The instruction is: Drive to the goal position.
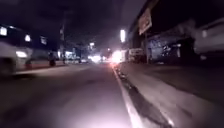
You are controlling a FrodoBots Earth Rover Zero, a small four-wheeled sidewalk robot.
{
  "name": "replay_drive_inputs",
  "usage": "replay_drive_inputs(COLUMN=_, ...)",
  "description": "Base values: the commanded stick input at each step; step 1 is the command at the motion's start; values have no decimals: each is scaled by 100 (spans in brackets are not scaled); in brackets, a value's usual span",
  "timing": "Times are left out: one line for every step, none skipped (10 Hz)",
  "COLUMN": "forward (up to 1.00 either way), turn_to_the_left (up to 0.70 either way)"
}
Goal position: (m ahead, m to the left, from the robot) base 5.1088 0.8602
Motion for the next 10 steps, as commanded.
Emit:
replay_drive_inputs(forward=100, turn_to_the_left=0)
replay_drive_inputs(forward=100, turn_to_the_left=0)
replay_drive_inputs(forward=100, turn_to_the_left=0)
replay_drive_inputs(forward=100, turn_to_the_left=0)
replay_drive_inputs(forward=100, turn_to_the_left=0)
replay_drive_inputs(forward=100, turn_to_the_left=0)
replay_drive_inputs(forward=100, turn_to_the_left=0)
replay_drive_inputs(forward=100, turn_to_the_left=0)
replay_drive_inputs(forward=100, turn_to_the_left=0)
replay_drive_inputs(forward=100, turn_to_the_left=0)
